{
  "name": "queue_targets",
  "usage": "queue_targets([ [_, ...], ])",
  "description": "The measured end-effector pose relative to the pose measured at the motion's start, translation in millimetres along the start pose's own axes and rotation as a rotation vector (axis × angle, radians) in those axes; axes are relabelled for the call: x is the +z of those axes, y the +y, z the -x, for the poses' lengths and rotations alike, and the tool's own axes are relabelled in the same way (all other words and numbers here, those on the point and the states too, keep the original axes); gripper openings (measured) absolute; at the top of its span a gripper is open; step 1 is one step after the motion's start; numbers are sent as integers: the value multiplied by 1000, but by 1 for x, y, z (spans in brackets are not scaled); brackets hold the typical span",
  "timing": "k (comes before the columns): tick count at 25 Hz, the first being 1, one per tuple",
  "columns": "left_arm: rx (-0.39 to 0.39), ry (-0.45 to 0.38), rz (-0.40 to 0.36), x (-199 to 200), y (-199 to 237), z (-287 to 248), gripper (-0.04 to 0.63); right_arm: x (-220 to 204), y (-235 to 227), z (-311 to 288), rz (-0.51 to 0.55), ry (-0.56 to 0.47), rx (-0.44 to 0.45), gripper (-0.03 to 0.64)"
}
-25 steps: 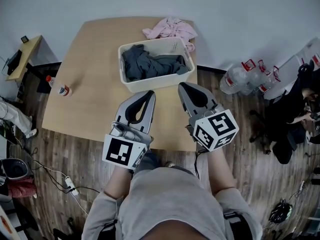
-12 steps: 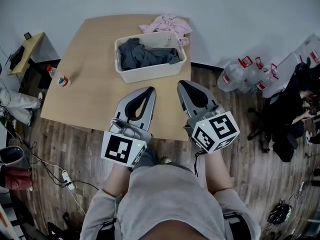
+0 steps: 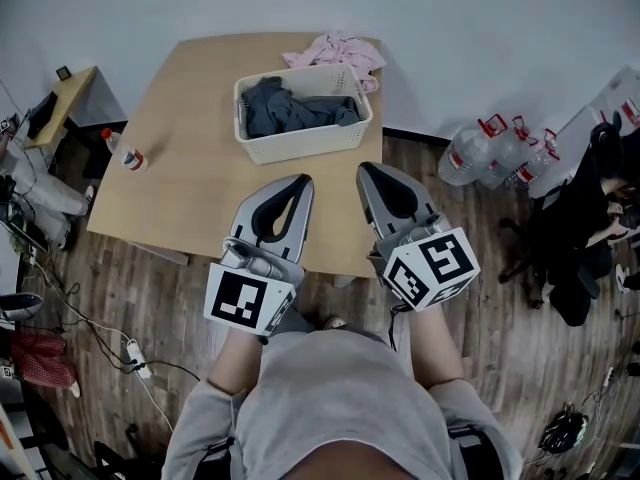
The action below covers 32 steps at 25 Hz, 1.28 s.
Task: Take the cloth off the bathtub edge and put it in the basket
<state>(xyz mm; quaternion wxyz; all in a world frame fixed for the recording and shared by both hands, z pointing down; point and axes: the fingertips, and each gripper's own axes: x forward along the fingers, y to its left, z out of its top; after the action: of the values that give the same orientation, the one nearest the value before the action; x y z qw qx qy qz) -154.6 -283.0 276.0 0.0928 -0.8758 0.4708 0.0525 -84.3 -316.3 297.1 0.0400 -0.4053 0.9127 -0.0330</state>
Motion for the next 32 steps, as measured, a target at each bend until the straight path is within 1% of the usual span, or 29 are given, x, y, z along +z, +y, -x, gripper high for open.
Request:
queue_targets([
  [9,-37,-13,-1,11,9,5,-3,10,17,-3,14,-15,-18,9],
  [14,-57,-9,-1,17,19,15,-3,15,28,-6,1,-27,-54,9],
  [21,-81,0,11,14,24,32,-3,8,48,-2,24,-13,-80,9],
  [26,-99,14,25,11,24,44,-3,3,62,2,8,-3,-99,9],
  [32,-98,20,40,7,26,56,-3,-5,73,6,-2,4,-117,9],
])
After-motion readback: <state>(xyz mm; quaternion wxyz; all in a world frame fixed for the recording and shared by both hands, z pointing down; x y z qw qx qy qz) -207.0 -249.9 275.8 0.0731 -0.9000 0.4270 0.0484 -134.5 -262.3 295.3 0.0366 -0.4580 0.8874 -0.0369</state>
